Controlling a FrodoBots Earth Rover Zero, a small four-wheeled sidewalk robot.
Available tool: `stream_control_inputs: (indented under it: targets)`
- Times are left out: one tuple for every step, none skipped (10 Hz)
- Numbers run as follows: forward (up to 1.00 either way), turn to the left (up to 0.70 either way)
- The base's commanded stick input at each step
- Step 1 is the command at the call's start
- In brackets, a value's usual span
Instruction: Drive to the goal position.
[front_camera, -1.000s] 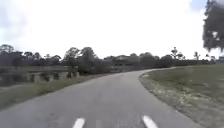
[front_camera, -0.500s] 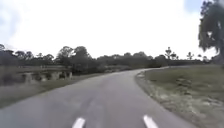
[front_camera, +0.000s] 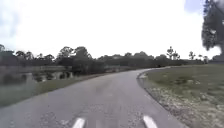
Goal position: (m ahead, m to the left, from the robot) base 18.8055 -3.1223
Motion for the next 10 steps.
stream_control_inputs:
  targets:
    - [0.85, 0.00]
    - [0.85, 0.00]
    - [0.85, 0.00]
    - [0.85, 0.00]
    - [0.85, 0.00]
    - [0.85, 0.00]
    - [0.85, 0.00]
    - [0.85, 0.00]
    - [0.85, 0.00]
    - [0.85, 0.00]
